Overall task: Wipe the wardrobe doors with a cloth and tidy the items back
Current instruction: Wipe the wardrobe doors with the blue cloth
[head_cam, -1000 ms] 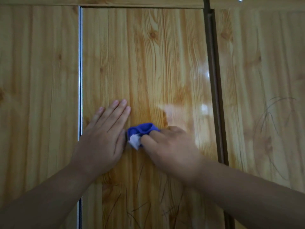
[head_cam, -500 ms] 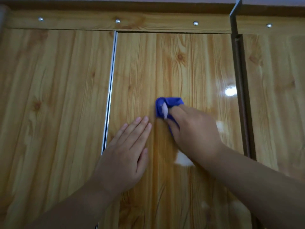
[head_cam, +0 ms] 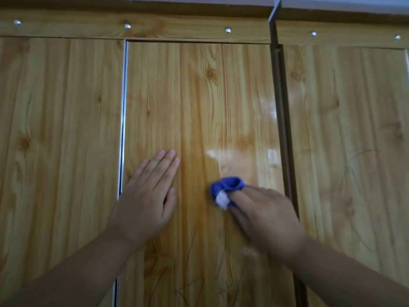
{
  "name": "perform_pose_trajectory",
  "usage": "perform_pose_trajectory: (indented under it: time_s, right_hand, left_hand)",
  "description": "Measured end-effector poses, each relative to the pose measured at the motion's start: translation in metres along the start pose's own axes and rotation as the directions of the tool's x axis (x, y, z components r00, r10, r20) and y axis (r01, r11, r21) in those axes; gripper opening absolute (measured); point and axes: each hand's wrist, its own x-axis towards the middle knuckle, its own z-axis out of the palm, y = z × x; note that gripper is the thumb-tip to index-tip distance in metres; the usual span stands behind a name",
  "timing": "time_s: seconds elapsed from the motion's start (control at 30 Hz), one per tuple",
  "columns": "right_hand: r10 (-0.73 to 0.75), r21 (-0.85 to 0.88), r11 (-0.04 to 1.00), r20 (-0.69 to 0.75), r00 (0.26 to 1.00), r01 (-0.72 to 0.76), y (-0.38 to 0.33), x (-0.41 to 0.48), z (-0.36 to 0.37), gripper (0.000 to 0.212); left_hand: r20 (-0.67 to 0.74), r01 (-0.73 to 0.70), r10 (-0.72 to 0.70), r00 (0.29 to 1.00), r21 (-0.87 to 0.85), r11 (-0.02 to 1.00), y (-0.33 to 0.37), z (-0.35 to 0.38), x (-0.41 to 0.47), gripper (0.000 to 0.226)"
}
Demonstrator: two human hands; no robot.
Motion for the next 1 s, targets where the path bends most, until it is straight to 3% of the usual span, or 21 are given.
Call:
perform_pose_trajectory:
  time_s: [0.1, 0.2, 0.33, 0.6, 0.8, 0.9, 1.0]
  right_hand:
    - [0.159, -0.063, 0.984, -0.079, 0.984, -0.165, 0.037, 0.000, -0.022, 0.024]
    - [0.219, -0.118, 0.966, -0.104, 0.970, -0.231, 0.053, -0.001, -0.027, 0.025]
    - [0.379, -0.033, 0.919, -0.203, 0.903, -0.393, 0.042, -0.006, -0.016, 0.026]
    - [0.152, 0.109, 0.983, -0.055, 0.987, -0.145, -0.071, -0.061, 0.037, 0.017]
    - [-0.072, 0.072, 0.995, 0.149, 0.986, 0.062, -0.050, -0.070, 0.020, 0.010]
    - [0.045, -0.053, 0.998, 0.135, 0.990, -0.038, -0.001, -0.050, -0.003, 0.008]
    - [0.211, -0.106, 0.971, -0.043, 0.977, -0.214, 0.033, -0.020, -0.017, 0.022]
  left_hand:
    - [0.001, -0.004, 0.004, 1.000, 0.005, 1.000, 0.000, 0.000, 0.000, 0.061]
    - [-0.015, 0.000, 0.000, 1.000, -0.005, 1.000, 0.000, 0.003, 0.001, 0.062]
    - [-0.018, 0.007, -0.007, 1.000, -0.009, 1.000, 0.000, 0.004, 0.000, 0.062]
    - [-0.051, 0.014, -0.015, 0.999, -0.016, 1.000, 0.000, 0.006, 0.001, 0.062]
    - [-0.097, -0.010, 0.007, 0.995, -0.032, 0.999, -0.003, 0.009, 0.001, 0.060]
    - [-0.087, -0.001, -0.002, 0.996, -0.037, 0.999, -0.003, 0.008, -0.001, 0.060]
    - [-0.095, -0.008, 0.004, 0.995, -0.041, 0.999, 0.000, 0.007, -0.001, 0.058]
